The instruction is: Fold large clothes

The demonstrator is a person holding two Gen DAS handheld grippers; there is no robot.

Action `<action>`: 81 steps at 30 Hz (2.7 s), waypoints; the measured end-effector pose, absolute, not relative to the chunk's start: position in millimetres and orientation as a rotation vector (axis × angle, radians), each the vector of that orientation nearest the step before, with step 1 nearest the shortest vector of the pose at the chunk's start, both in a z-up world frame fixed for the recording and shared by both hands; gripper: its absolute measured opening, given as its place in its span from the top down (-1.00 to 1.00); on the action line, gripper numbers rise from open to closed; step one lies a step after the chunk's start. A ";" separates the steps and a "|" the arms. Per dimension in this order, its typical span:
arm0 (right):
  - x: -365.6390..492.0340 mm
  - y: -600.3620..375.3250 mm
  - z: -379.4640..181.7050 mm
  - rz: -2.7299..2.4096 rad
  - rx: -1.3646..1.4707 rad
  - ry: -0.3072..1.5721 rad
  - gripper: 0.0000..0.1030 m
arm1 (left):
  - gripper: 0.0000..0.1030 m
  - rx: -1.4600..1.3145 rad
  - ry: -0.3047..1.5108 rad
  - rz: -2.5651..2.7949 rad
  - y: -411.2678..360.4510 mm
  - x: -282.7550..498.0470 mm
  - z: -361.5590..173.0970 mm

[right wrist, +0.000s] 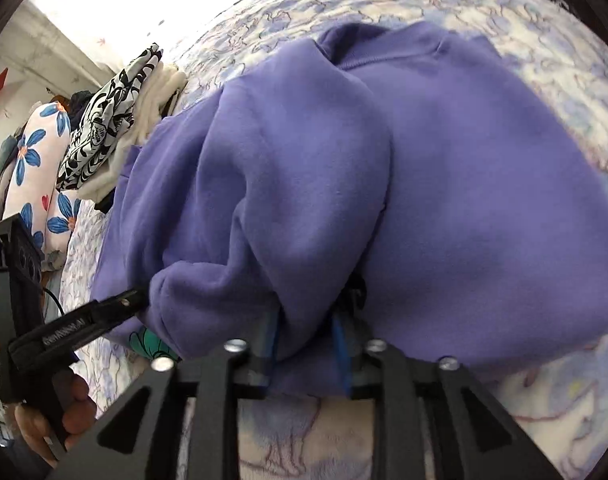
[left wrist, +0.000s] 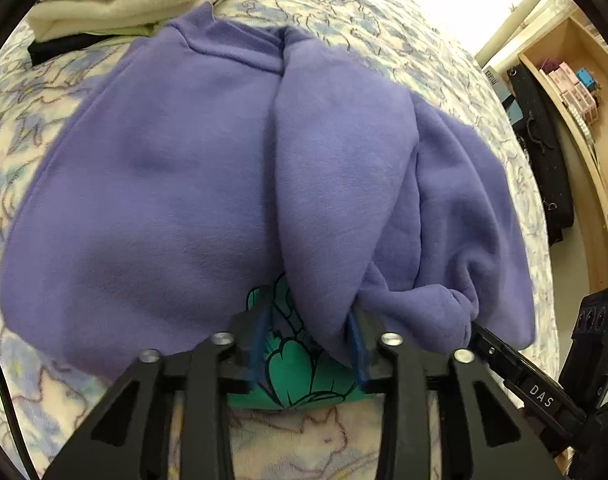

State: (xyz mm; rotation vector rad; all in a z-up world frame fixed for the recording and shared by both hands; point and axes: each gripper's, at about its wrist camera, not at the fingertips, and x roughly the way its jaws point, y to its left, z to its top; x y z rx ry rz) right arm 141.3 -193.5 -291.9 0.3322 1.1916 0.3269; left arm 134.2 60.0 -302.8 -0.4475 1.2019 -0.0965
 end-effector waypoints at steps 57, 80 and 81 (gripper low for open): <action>145.2 -140.5 -295.2 0.482 0.158 1.097 0.97 | 0.65 -0.192 1.198 -0.214 -20.0 140.0 -289.3; 109.0 -173.1 -157.1 0.470 0.164 1.157 0.93 | 0.29 -0.173 1.234 -0.091 -13.0 102.9 -150.3; 101.5 -176.0 -143.7 0.475 0.156 1.145 0.93 | 0.28 -0.181 1.233 -0.089 -10.5 97.3 -144.0</action>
